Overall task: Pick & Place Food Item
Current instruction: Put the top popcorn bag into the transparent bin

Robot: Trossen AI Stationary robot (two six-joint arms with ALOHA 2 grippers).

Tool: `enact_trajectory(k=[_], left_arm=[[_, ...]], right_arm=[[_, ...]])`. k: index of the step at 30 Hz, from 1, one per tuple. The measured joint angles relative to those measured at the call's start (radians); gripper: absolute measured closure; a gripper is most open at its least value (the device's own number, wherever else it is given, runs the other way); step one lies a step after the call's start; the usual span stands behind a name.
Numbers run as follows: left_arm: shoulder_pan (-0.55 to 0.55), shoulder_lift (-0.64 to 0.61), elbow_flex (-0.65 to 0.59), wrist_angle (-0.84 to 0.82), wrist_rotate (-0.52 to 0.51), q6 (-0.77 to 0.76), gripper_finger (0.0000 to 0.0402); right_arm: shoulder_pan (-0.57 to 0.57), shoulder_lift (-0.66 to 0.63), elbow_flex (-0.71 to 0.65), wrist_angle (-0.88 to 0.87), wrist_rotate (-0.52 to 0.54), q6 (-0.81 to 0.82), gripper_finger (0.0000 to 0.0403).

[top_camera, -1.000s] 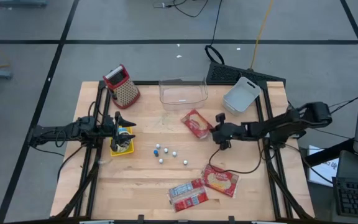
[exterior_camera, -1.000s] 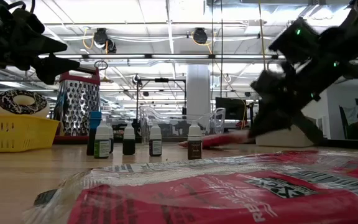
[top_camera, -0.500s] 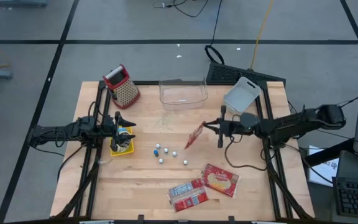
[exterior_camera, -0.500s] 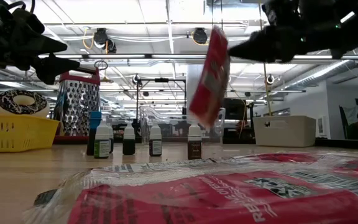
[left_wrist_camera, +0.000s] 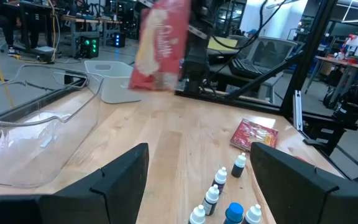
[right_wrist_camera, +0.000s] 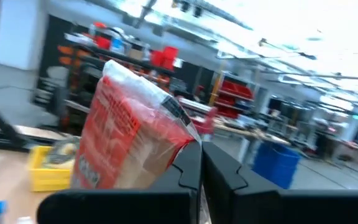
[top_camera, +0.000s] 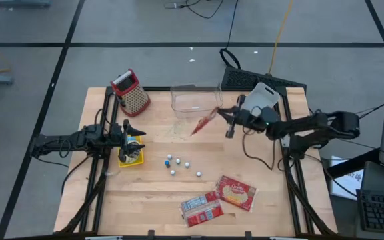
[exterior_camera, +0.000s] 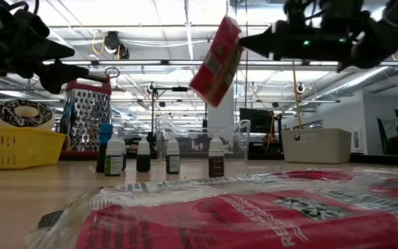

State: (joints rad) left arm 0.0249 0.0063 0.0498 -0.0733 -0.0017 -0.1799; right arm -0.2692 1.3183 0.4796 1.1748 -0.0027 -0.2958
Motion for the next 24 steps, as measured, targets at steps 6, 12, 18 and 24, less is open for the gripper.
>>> enact_trajectory(k=[6,12,18,24], left_arm=[[0.0,0.0,0.0,0.0,0.0,0.0,0.0121],[0.0,0.0,0.0,0.0,0.0,0.0,0.0121],[0.0,0.0,0.0,0.0,0.0,0.0,0.0121],[0.0,0.0,0.0,0.0,0.0,0.0,0.0121]], right_arm=[[-0.088,0.142,0.15,-0.021,-0.076,-0.054,0.0403],[-0.183,0.299,0.332,-0.083,-0.125,-0.095,0.0403],[-0.261,0.453,0.502,-0.123,-0.213,-0.088,0.0403],[-0.309,0.592,0.623,-0.231,-0.263,-0.044,0.0403]])
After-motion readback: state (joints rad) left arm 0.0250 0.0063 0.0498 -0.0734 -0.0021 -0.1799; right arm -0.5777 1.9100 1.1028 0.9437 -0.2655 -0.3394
